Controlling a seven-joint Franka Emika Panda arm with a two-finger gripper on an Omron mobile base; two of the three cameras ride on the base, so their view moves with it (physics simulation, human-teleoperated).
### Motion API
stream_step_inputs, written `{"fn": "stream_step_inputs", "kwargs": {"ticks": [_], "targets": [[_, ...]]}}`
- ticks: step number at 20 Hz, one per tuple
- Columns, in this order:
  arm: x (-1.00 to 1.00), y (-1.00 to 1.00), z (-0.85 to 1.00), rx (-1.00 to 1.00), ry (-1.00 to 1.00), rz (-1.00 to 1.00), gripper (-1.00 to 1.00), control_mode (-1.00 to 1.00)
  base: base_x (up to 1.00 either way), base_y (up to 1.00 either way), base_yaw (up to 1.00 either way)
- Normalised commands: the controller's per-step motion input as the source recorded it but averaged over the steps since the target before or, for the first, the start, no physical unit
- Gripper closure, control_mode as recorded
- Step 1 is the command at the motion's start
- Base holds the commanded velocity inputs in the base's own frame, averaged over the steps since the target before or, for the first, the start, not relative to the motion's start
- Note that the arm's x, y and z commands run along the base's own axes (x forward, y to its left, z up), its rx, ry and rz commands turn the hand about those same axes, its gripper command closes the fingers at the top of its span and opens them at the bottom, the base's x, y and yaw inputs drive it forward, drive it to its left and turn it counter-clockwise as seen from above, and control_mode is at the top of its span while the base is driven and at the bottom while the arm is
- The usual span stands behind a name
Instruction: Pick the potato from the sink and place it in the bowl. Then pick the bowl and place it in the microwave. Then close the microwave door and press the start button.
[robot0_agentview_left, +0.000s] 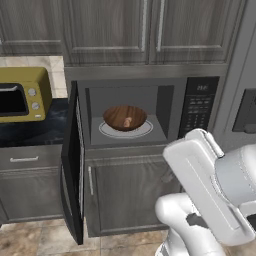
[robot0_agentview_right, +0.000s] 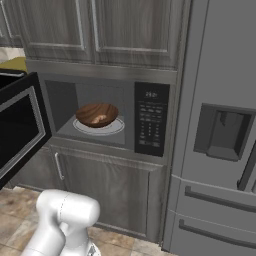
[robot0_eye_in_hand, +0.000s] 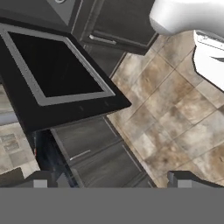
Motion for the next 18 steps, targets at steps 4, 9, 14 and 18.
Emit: {"fn": "stream_step_inputs", "kwargs": {"ticks": [4, 9, 14, 18], "targets": [[-0.04, 0.17, 0.0, 0.0, 0.0, 0.0, -1.0, -1.0, 0.0, 0.0, 0.0], [-0.1, 0.09, 0.0, 0.01, 0.0, 0.0, -1.0, -1.0, 0.0, 0.0, 0.0], [-0.11, 0.74, 0.0, -0.06, 0.0, 0.0, -1.0, -1.0, 0.0, 0.0, 0.0], [-0.14, 0.82, 0.0, -0.09, -0.03, 0.0, -1.0, -1.0, 0.0, 0.0, 0.0]]}}
